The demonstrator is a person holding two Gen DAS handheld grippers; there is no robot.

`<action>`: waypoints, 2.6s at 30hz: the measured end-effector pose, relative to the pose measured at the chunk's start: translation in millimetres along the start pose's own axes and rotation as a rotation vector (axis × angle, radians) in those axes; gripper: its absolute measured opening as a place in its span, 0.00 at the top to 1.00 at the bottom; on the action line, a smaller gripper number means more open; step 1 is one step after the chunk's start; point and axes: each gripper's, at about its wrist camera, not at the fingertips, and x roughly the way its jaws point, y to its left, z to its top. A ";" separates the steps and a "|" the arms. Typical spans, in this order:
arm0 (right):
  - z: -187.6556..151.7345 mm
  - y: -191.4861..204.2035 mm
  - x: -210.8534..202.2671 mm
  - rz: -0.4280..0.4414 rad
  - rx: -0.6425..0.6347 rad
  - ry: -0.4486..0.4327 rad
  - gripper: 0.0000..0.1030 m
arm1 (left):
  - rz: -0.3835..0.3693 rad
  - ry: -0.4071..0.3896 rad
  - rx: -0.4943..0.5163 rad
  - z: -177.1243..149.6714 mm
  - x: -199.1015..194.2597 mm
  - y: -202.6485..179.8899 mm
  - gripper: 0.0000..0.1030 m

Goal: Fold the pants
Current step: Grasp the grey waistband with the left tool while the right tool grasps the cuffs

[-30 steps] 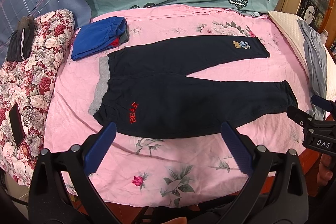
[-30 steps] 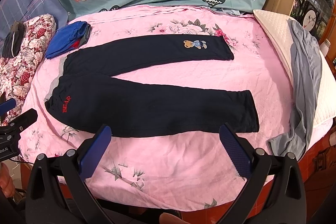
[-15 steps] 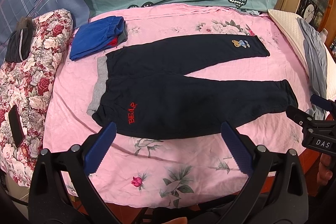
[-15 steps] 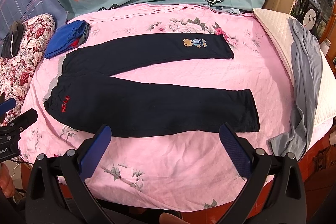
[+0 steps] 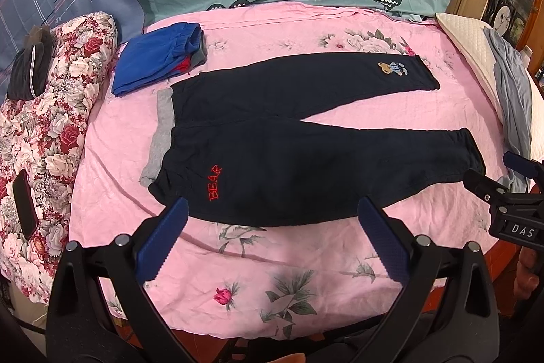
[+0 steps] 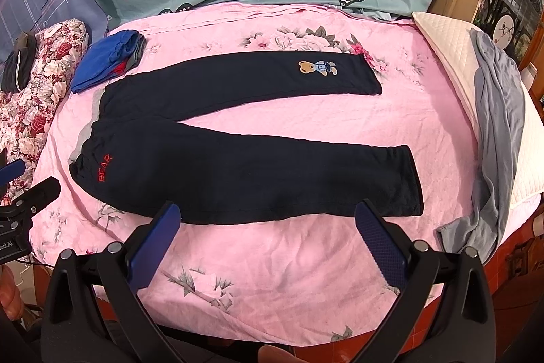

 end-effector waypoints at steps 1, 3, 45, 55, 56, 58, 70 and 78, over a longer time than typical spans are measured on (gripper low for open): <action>0.3 0.9 1.8 0.000 -0.001 0.005 0.01 | 0.003 0.007 -0.006 0.0 2.9 3.4 0.02; 0.5 3.8 6.9 0.003 -0.004 0.017 0.01 | 0.012 0.030 -0.031 -1.1 11.6 15.0 0.02; 243.2 188.0 261.4 0.324 -0.696 0.182 0.48 | -0.234 0.218 -0.198 143.6 266.9 271.9 0.41; 269.0 197.0 326.3 0.479 -0.819 0.310 0.49 | -0.359 0.287 -0.125 157.5 304.8 270.5 0.41; 267.5 197.5 329.4 0.482 -0.833 0.324 0.53 | -0.363 0.294 -0.117 158.7 308.1 269.6 0.42; 263.0 199.3 332.6 0.480 -0.864 0.330 0.58 | -0.391 0.312 -0.117 159.1 315.0 269.5 0.47; 242.3 200.9 276.2 0.399 -0.911 0.229 0.97 | -0.481 0.276 -0.089 165.2 293.7 271.1 0.90; 193.0 174.8 149.0 0.406 -0.956 0.162 0.97 | -0.517 0.131 0.121 149.0 189.9 248.6 0.90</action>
